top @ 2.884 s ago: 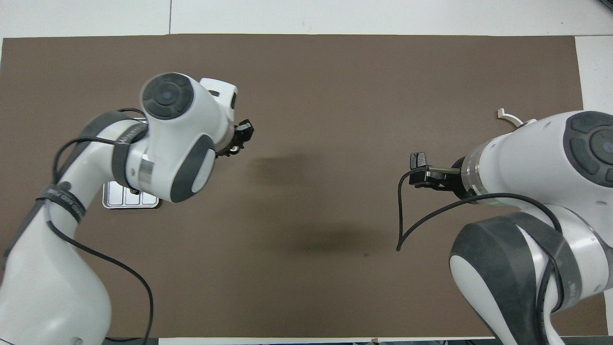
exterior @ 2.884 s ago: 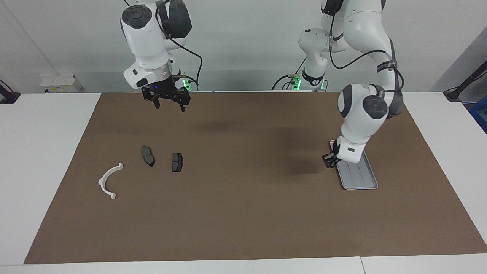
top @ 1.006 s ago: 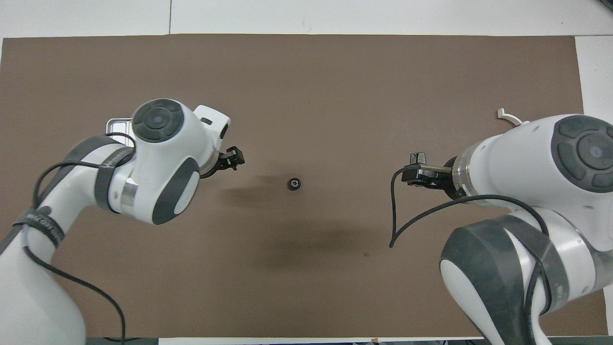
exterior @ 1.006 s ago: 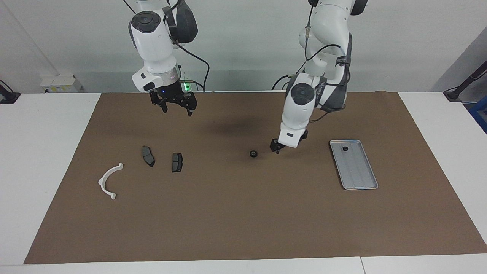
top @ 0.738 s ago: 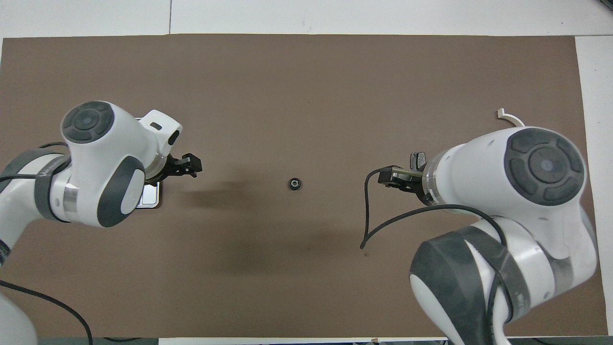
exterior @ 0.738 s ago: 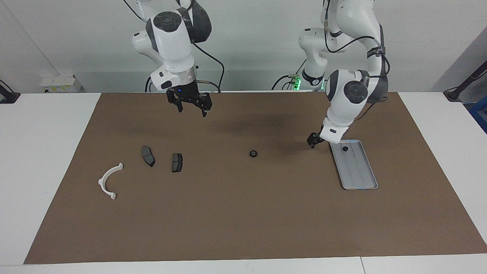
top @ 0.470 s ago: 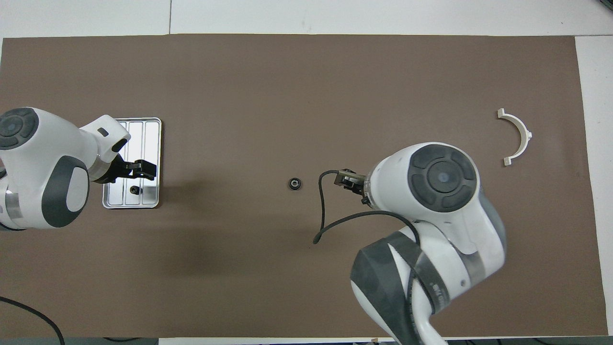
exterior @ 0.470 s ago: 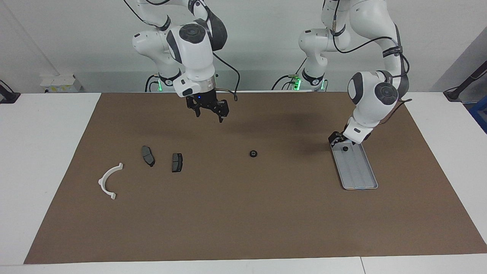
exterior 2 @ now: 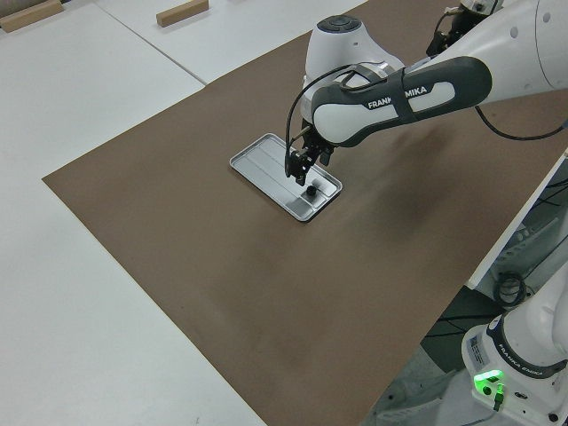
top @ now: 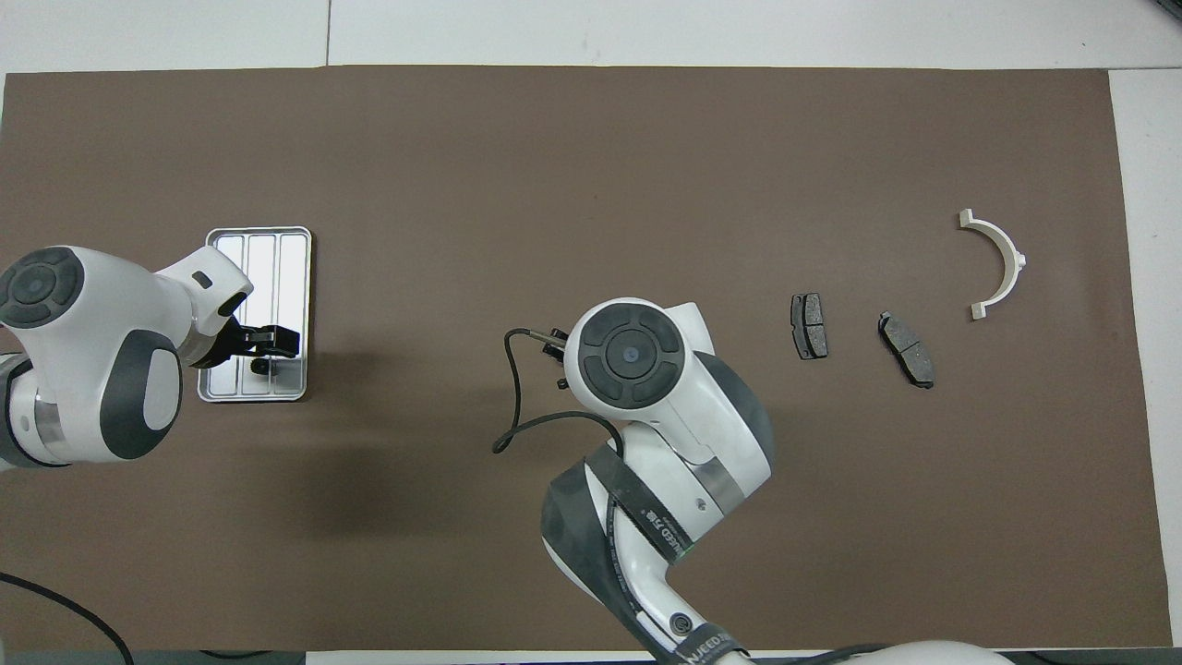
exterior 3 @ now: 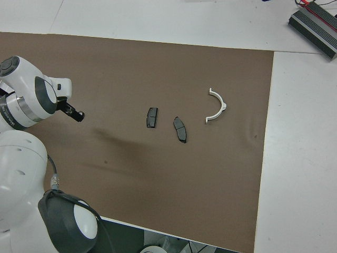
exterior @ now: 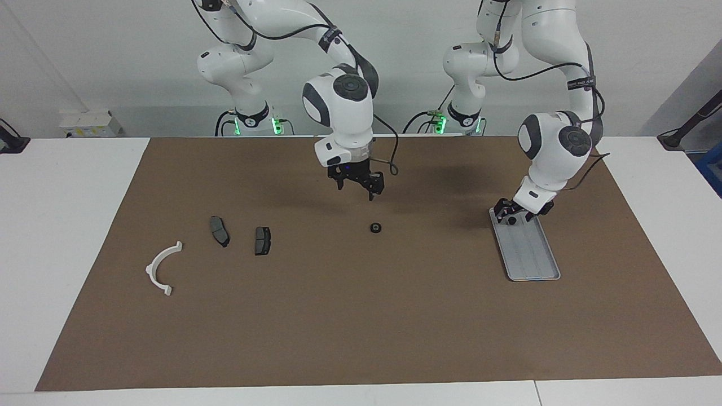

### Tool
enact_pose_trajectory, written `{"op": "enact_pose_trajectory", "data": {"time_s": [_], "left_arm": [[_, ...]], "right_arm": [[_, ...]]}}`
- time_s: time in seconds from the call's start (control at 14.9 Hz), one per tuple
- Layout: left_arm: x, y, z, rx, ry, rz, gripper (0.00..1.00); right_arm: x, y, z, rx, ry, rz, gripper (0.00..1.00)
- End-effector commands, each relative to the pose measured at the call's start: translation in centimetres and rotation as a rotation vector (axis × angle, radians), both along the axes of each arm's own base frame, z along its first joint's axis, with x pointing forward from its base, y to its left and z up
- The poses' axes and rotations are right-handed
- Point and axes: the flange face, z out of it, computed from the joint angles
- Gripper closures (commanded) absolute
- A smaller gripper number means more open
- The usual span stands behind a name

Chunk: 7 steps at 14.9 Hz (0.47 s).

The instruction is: Place bearing gear from tray to pile

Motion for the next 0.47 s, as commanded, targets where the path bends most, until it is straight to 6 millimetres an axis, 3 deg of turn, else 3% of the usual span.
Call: {"op": "enact_pose_trajectory", "data": {"time_s": [0.0, 0.2, 0.4], "left_arm": [[-1.5, 1.8, -1.0, 0.000, 0.006, 0.032, 0.19], [-1.6, 1.7, -1.1, 0.001, 0.006, 0.078, 0.20], [-1.6, 1.7, -1.4, 0.001, 0.012, 0.119, 0.23]], "right_arm": [[1.8, 3.0, -3.1, -0.035, -0.026, -0.026, 0.01], [3.3, 4.6, -8.2, -0.032, -0.068, -0.041, 0.01], [4.0, 4.1, -9.2, -0.025, -0.076, -0.049, 0.03]]}}
